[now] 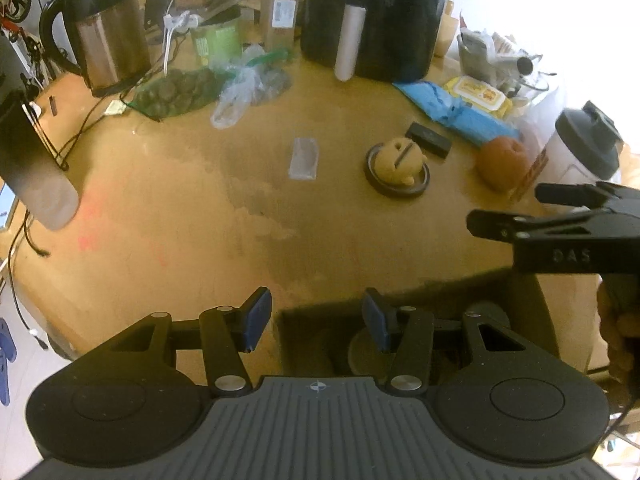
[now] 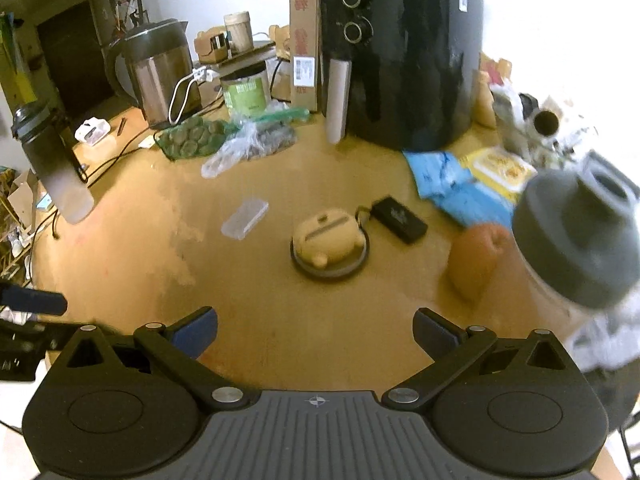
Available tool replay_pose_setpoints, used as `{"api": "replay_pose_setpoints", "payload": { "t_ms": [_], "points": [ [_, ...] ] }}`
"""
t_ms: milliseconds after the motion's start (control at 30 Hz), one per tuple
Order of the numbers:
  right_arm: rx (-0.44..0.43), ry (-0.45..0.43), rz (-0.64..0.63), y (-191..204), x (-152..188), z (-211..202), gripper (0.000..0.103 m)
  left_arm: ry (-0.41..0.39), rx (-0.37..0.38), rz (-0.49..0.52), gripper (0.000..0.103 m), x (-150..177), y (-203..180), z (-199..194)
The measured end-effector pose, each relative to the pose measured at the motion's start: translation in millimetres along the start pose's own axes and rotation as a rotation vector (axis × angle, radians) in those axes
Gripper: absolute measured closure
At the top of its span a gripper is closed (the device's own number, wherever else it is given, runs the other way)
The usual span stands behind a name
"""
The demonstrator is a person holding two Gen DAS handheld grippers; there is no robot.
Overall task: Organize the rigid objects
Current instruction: 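Lift both open grippers out of the box and move toward the table, then lower the right gripper onto the tan pig-shaped object and close it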
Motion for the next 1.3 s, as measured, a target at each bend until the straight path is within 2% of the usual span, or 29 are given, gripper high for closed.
{"api": "replay_pose_setpoints", "payload": {
  "t_ms": [267,433,800,900,1000,1300],
  "points": [
    [0.007,-0.005,-0.022,3,-43,25,0.000,-0.072,-0.011,-0.008,0.053,-45,19,-9],
    [0.002,0.015,0.005,2,-54,41,0.000,-0.090,-0.015,-0.005,0.053,-59,30,-9],
    [-0.066,0.123,0.066,-5,-44,78,0.001,-0.019,0.006,-0.020,0.053,-45,43,14],
    [-0.079,0.155,0.095,-7,-40,88,0.007,0.003,0.013,-0.020,0.053,-38,44,20],
    [-0.093,0.184,0.125,-9,-36,100,0.007,0.022,0.019,-0.025,0.053,-32,45,26],
    [-0.110,0.231,0.176,-12,-41,131,0.007,0.040,0.010,-0.056,0.053,-33,56,33]
  ]
}}
Point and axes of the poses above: each gripper's, at about its wrist camera, not at the fingertips, and z roughly the way its jaws point, y to its left, x to its underside, the point moved 7 cm from there along z, roughly the way its jaws point
